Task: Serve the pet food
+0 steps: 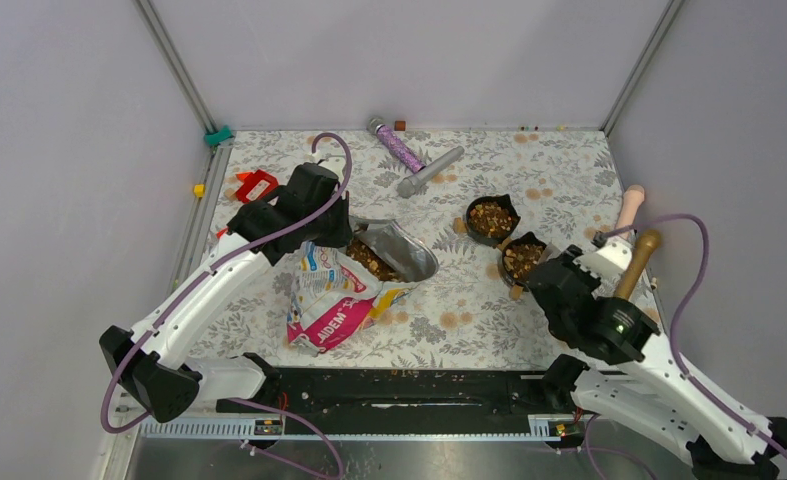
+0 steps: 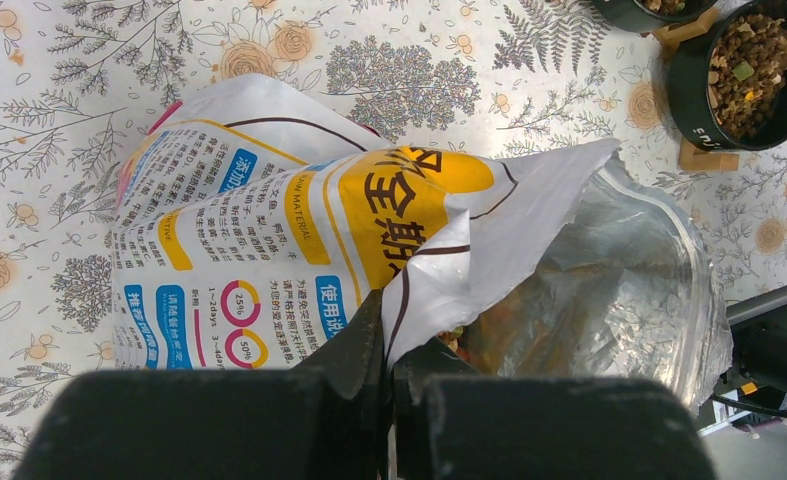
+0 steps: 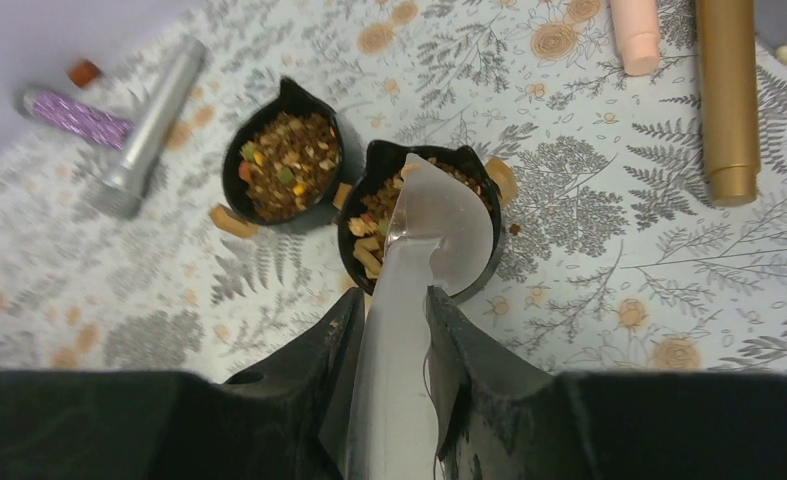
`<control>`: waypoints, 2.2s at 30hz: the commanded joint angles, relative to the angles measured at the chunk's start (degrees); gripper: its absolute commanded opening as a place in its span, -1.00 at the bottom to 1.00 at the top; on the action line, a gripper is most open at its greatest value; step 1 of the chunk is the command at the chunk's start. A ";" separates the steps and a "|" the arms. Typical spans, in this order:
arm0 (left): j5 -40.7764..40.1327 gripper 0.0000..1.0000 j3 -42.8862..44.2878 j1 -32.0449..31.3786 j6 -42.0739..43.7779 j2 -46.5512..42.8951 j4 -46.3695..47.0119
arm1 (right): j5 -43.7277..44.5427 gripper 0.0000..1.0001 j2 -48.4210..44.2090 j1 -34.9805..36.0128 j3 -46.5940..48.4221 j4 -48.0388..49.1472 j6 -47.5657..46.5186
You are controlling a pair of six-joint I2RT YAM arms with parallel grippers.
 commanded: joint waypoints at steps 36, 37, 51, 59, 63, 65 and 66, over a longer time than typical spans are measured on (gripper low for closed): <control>3.11 -1.00 1.09 -0.25 -0.82 -0.16 3.03 | -8.75 -1.00 4.61 -0.24 11.14 -4.60 -13.16; 3.25 -1.00 1.14 -0.26 -0.83 -0.19 3.01 | -9.25 -1.00 6.86 -0.24 12.40 -6.36 -13.42; 3.18 -1.00 1.19 -0.27 -0.64 -0.72 3.07 | -7.29 -1.00 7.66 -0.60 8.96 -1.94 -11.32; 3.05 -1.00 1.20 -0.27 -0.58 -0.77 3.03 | -14.26 -1.00 -5.29 -0.60 5.44 10.52 -13.81; 3.11 -1.00 1.45 -0.26 -0.61 -0.73 2.72 | -18.17 -1.00 -13.36 -0.59 2.85 17.71 -12.94; 3.31 -1.00 1.45 -0.26 -0.60 -0.90 2.65 | -21.69 -1.00 -15.57 -0.54 2.32 20.17 -12.83; 3.31 -1.00 1.46 -0.27 -0.58 -0.94 2.71 | -23.82 -1.00 -16.04 -0.57 2.25 21.13 -12.77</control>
